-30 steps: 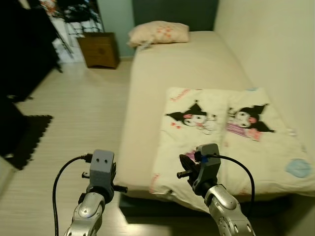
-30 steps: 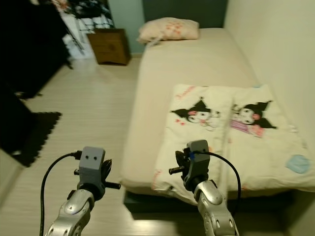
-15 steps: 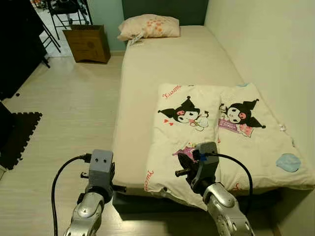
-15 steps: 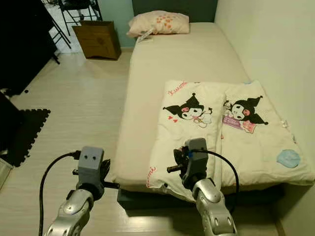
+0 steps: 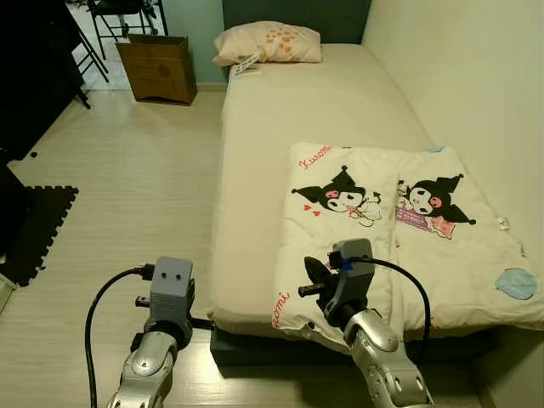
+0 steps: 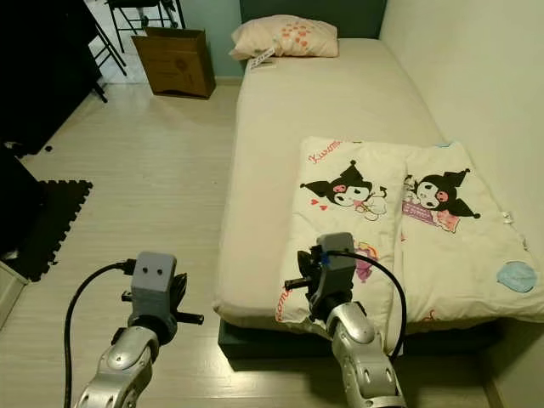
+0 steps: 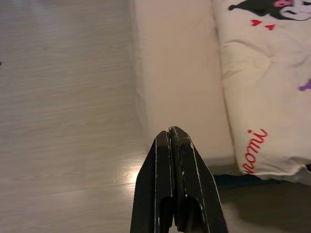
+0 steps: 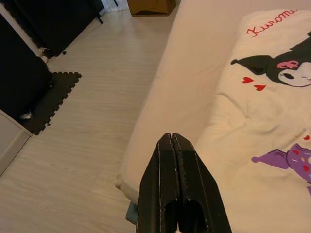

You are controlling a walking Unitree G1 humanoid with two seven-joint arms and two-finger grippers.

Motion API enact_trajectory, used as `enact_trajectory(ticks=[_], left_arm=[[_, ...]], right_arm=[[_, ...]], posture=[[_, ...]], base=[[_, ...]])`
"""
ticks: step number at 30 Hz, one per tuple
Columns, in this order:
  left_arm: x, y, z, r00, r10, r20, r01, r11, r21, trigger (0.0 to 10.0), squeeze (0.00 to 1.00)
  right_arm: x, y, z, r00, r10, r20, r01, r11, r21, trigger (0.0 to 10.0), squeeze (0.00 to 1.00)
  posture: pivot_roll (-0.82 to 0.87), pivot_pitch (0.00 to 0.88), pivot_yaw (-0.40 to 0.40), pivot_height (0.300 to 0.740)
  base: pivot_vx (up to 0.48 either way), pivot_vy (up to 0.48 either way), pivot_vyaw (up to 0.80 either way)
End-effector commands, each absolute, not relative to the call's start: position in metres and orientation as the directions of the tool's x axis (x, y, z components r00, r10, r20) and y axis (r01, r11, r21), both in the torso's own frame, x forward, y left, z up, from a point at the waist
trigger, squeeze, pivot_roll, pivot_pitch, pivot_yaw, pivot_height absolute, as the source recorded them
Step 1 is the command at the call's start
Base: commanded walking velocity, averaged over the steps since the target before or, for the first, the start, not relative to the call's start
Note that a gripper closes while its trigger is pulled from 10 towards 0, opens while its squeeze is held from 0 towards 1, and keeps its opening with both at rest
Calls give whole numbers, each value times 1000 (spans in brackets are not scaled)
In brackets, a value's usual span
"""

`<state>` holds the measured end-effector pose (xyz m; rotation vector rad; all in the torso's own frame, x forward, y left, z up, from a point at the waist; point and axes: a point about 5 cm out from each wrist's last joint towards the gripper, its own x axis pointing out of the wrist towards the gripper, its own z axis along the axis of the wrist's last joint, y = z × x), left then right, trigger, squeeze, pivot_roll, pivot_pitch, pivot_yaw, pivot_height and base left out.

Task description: Clean up the room

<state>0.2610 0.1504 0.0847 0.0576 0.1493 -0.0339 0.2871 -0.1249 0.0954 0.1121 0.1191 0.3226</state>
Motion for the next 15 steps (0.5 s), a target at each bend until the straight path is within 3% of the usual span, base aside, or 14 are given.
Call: enact_trajectory(ticks=[1,15], left_arm=[[259,151,78,984,-27,-176,38,997,60,10000,0],[262,150,84,992,-13,-123,23,997,77,10000,0]], right_arm=[[284,-127,88,941,313,-127,-295,945,141,10000,0],[287,-132,85,955,267,-132,-253,960,117,10000,0]], posture=[[-83,147,33,740],[-85,139,31,740]], base=[[0,0,0],[0,0,0]])
